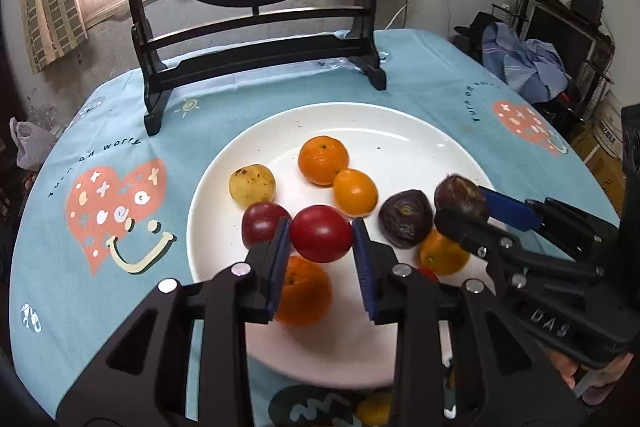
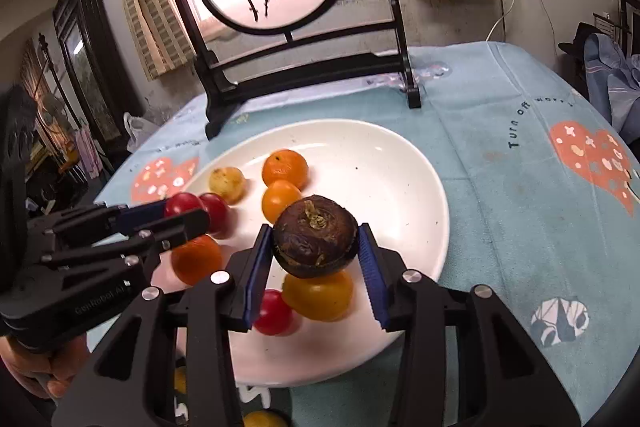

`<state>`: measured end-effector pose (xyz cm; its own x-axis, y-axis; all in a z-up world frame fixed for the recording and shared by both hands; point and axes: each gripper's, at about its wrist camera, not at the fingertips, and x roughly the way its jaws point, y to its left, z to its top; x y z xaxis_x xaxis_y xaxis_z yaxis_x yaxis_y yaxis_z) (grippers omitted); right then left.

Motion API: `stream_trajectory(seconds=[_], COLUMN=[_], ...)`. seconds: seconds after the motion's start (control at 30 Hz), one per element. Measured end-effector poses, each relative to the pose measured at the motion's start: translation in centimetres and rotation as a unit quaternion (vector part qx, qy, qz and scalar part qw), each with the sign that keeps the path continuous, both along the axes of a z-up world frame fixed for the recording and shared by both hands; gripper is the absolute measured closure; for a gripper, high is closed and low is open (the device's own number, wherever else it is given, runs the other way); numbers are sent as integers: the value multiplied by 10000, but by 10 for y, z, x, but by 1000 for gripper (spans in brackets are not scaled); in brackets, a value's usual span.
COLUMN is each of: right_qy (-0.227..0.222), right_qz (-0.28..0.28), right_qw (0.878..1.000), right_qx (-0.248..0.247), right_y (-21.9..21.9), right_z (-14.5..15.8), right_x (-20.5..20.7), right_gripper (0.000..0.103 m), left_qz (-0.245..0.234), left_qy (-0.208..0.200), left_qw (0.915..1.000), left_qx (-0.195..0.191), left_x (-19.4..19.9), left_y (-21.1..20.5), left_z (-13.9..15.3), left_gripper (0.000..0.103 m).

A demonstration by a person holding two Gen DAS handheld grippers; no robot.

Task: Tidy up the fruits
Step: 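Place the red tomato and brown fruit on the white plate, opening both tools, then grasp the second brown fruit with the right tool while the left tool grasps a red tomato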

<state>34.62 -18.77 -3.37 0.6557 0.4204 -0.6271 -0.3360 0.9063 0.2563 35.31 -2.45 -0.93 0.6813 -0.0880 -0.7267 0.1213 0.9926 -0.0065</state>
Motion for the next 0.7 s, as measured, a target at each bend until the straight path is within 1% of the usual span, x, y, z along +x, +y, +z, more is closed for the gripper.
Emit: stream_trajectory(seconds=[0.03, 0.07, 0.13, 0.17, 0.2, 0.27, 0.37, 0.43, 0.5, 0.53, 0.6, 0.67, 0.7], right_qy=[-48, -179, -369, -471, -604, -701, -648, -623, -647, -650, -618, -503, -477], right_qz=[-29, -116, -88, -81, -86, -39, 182, 381, 658, 806, 1128, 1526, 1675], right_qw=[10000, 9998, 9993, 9988, 9981, 9975, 9976, 9972, 9957, 9945, 9908, 9844, 9807], right_qx=[20, 33, -24, -48, -25, 37, 187, 168, -40, -158, -419, -717, -886], right_y=[-2, -6, -7, -8, -10, -11, -9, -3, 7, 11, 22, 34, 40], right_z=[2, 7, 15, 20, 26, 30, 31, 31, 27, 26, 18, 10, 6], right_x=[-3, -9, -19, -25, -36, -50, -73, -85, -99, -105, -119, -132, -137], right_gripper=[47, 43, 42, 42, 42, 42, 42, 42, 42, 42, 42, 42, 42], left_qz=[76, 238, 295, 287, 317, 389, 489, 588, 743, 821, 891, 1049, 1176], left_qy=[13, -81, -302, -340, -381, -463, -554, -561, -659, -770, -874, -855, -747], left_qw=[10000, 9996, 9990, 9989, 9987, 9980, 9970, 9964, 9949, 9935, 9921, 9908, 9902], left_qx=[55, 145, 152, 144, 149, 175, 241, 241, 191, 147, 138, 61, -10], left_x=[0, -2, -14, -19, -27, -42, -66, -86, -105, -117, -135, -145, -147], left_y=[0, 2, 3, 4, 6, 8, 13, 20, 30, 37, 50, 64, 71], left_z=[0, 3, 11, 15, 19, 25, 31, 31, 29, 27, 19, 12, 7], left_gripper=[41, 30, 22, 19, 18, 16, 11, 9, 7, 5, 5, 5, 5])
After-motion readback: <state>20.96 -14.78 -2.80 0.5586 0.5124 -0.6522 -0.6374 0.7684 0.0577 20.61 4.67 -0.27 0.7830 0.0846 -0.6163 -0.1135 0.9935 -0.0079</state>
